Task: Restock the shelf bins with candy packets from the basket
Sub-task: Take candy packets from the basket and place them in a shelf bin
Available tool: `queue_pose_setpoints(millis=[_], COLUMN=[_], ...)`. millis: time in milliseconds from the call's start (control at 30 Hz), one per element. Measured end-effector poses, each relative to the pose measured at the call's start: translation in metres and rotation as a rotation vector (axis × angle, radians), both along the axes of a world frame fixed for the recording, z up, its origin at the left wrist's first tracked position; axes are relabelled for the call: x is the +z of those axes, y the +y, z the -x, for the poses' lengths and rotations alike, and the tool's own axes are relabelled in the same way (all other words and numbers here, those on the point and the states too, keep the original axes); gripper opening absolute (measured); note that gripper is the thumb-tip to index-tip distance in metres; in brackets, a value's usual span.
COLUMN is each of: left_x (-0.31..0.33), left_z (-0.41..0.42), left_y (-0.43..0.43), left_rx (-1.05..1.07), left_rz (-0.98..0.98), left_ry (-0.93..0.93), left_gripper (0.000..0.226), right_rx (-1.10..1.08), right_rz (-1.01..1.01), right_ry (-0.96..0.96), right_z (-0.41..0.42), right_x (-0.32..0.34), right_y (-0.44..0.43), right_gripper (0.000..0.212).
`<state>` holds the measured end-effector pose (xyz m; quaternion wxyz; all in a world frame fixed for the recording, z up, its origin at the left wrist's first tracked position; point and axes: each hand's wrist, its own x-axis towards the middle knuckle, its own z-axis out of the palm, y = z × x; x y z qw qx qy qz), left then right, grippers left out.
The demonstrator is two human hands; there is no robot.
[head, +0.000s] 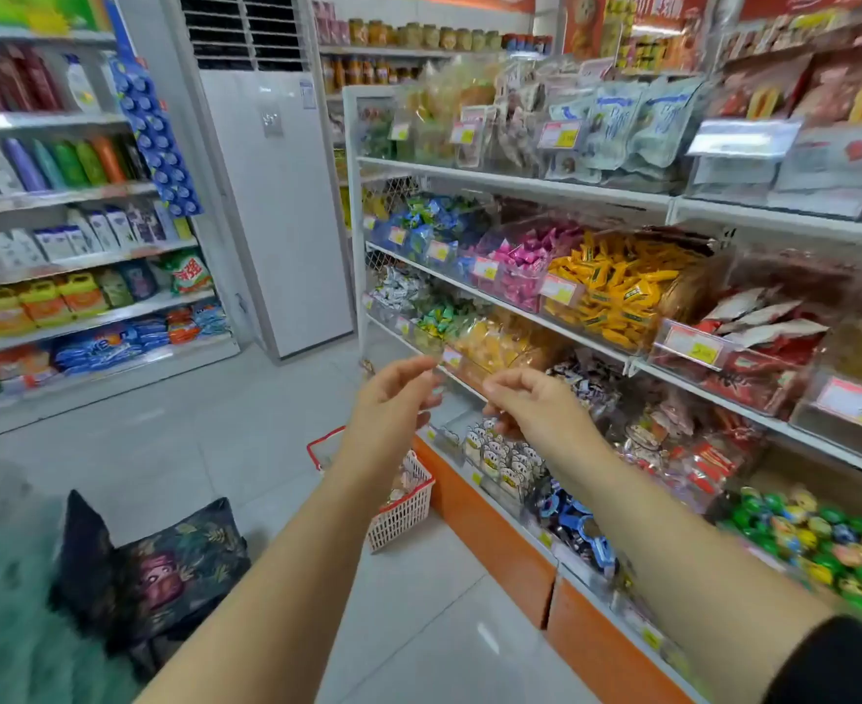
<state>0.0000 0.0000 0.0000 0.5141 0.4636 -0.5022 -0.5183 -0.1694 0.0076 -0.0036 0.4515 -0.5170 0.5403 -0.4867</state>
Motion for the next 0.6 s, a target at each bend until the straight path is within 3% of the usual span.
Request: queue_pose_setpoints(millis=[267,600], left_x=[-0.039,-0.064], left_z=[-0.043,-0.039], left_y=[-0.096,-0.252], left_rx=[-0.057,-0.112], left_rz=[-0.059,-0.116], left_ry=[-0.064,-0.084], left_gripper=[0.016,0.017], right_rx=[-0.038,-0.131], right_rz=[-0.117,-0.168], right_ry=[-0.039,-0.010], right_z=[-0.049,-0.051], right_x=[-0.040,-0.061], right_y=[-0.085,-0.233], right_gripper=[0.006,0.012])
